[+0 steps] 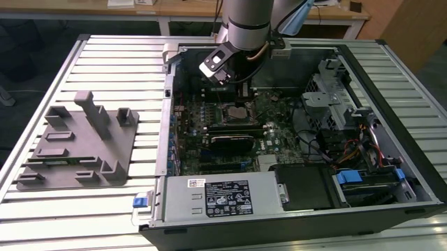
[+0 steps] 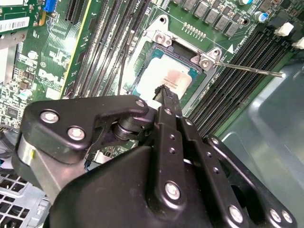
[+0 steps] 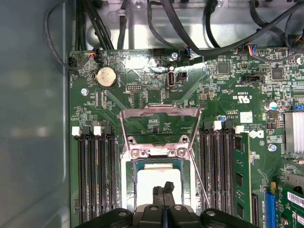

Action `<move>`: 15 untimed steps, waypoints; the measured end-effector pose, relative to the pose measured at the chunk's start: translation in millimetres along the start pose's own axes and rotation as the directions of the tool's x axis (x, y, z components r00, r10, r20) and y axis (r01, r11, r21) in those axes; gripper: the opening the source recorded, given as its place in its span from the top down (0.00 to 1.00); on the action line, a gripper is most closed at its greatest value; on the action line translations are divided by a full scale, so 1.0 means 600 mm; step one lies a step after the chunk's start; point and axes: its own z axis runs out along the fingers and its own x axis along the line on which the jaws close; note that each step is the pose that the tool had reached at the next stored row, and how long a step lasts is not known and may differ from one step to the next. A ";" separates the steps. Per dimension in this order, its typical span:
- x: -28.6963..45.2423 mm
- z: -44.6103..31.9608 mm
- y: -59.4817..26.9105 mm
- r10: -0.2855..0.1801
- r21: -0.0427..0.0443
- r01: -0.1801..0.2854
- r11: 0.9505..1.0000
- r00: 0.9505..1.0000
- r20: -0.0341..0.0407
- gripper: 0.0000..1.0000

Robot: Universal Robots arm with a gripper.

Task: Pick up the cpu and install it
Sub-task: 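Place the cpu into insertion slot, then close the cpu cover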

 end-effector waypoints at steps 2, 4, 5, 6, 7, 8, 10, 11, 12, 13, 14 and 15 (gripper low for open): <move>0.000 0.001 0.000 0.000 0.000 0.000 1.000 1.000 0.000 0.89; 0.000 0.001 0.000 0.000 0.000 0.000 1.000 1.000 0.000 0.89; 0.000 0.001 0.000 0.000 0.000 0.000 1.000 1.000 0.000 0.89; 0.000 0.001 0.000 0.000 0.000 0.000 1.000 1.000 0.000 0.89; 0.000 0.001 0.000 0.000 0.000 0.000 1.000 1.000 0.000 0.89; 0.000 0.001 0.000 0.000 0.000 0.000 1.000 1.000 0.000 0.89; 0.000 0.002 0.000 0.000 0.000 0.000 1.000 1.000 0.000 0.89; 0.000 0.002 0.000 0.000 0.000 0.000 1.000 1.000 0.000 0.89; 0.000 0.001 0.000 0.000 0.000 0.000 1.000 1.000 0.000 0.89; 0.000 0.001 0.000 0.000 0.000 0.000 1.000 1.000 0.000 0.89; 0.000 -0.001 0.000 0.000 0.000 0.000 1.000 1.000 0.000 0.89; 0.000 -0.003 0.000 0.000 0.000 0.000 1.000 1.000 0.000 0.89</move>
